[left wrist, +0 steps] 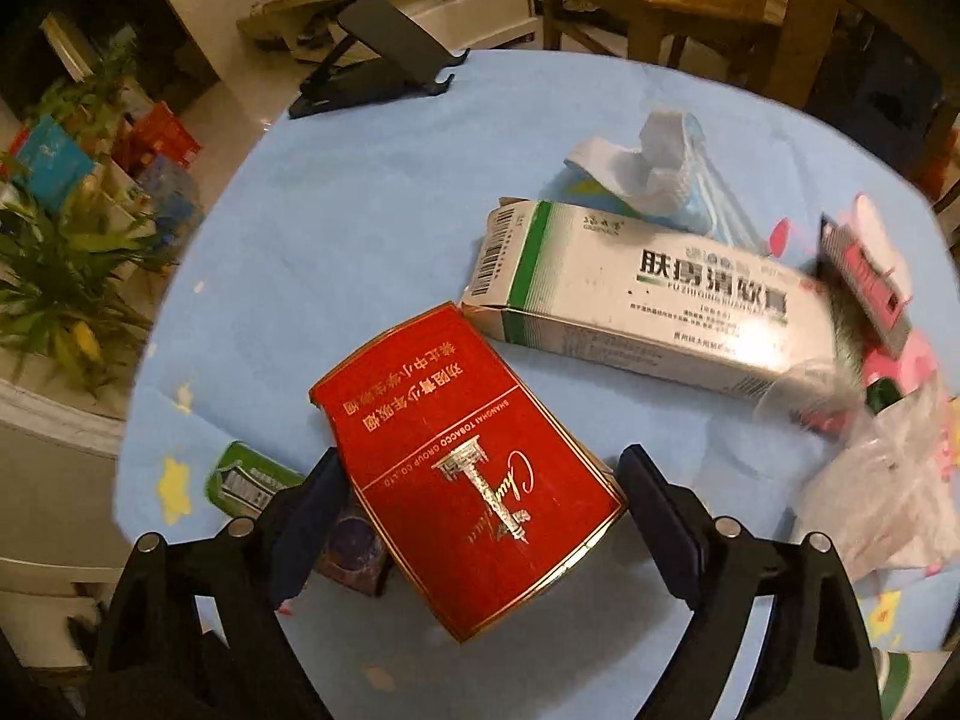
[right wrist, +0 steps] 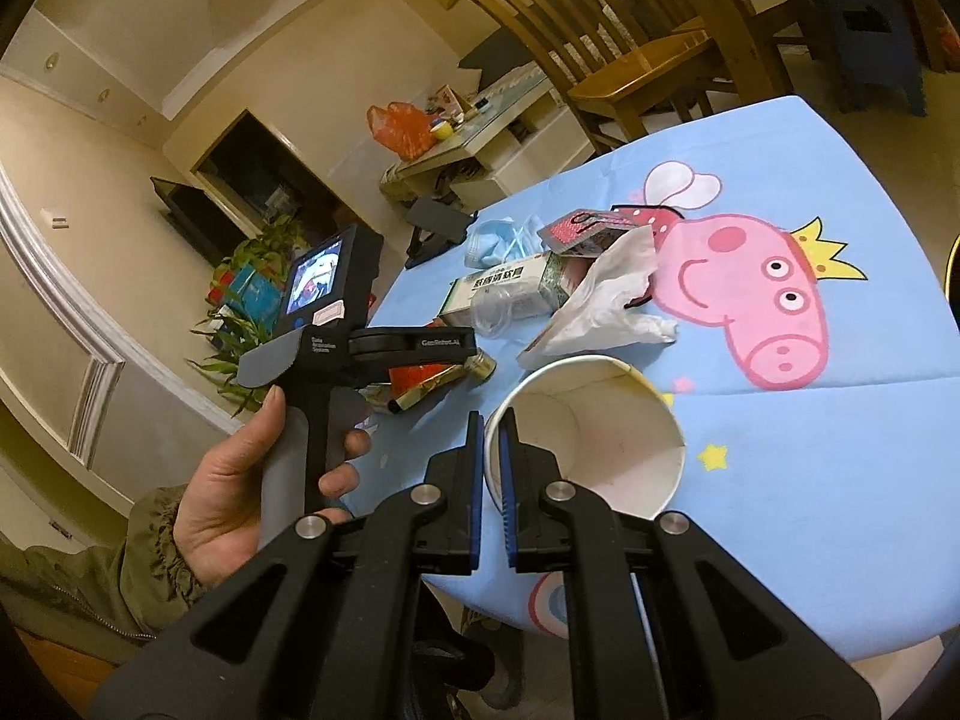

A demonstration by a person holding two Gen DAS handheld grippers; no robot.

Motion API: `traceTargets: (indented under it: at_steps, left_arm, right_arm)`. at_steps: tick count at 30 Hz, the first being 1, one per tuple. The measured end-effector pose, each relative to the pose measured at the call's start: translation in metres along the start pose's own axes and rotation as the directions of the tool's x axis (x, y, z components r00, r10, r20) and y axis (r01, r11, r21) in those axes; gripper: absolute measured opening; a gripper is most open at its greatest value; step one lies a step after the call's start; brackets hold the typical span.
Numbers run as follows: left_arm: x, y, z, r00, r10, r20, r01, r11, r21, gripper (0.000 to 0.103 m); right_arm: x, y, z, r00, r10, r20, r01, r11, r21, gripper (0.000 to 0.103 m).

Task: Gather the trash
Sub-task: 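Carry cup and red box to the bin and open both tools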

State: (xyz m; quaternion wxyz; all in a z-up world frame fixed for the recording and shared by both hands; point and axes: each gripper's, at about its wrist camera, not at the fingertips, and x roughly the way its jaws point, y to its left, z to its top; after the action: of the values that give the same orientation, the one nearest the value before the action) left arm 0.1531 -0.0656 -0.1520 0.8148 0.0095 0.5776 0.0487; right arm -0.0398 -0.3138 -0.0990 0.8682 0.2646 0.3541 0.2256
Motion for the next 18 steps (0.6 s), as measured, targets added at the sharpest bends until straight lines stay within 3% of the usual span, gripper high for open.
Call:
traceTargets:
  at_steps: [2, 7, 9, 13, 18]
  left_arm:
    - [0.001, 0.013, -0.003, 0.994, -0.106, -0.013, 0.105, 0.994, -0.039, 0.085]
    - [-0.01, 0.05, -0.017, 0.977, -0.199, 0.08, 0.203, 0.978, -0.043, 0.085]
    - [-0.018, 0.067, -0.019, 0.957, -0.264, 0.118, 0.271, 0.961, -0.049, 0.085]
    - [-0.058, 0.081, -0.03, 0.922, -0.247, 0.297, 0.245, 0.968, 0.044, 0.085]
    - [-0.082, 0.073, -0.035, 0.889, -0.249, 0.384, 0.21, 0.967, 0.141, 0.085]
  right_arm:
    - [-0.004, 0.002, -0.001, 1.0, -0.006, 0.008, 0.006, 1.0, 0.002, 0.007]
    - [-0.011, 0.001, -0.001, 0.999, -0.021, 0.031, 0.021, 1.0, 0.018, 0.007]
    - [-0.011, 0.002, -0.001, 0.999, -0.024, 0.031, 0.023, 0.999, 0.025, 0.007]
    - [-0.012, 0.011, 0.001, 0.999, -0.039, 0.036, 0.039, 0.999, 0.004, 0.007]
    - [-0.018, 0.009, 0.002, 0.996, -0.081, 0.04, 0.081, 0.997, 0.007, 0.007]
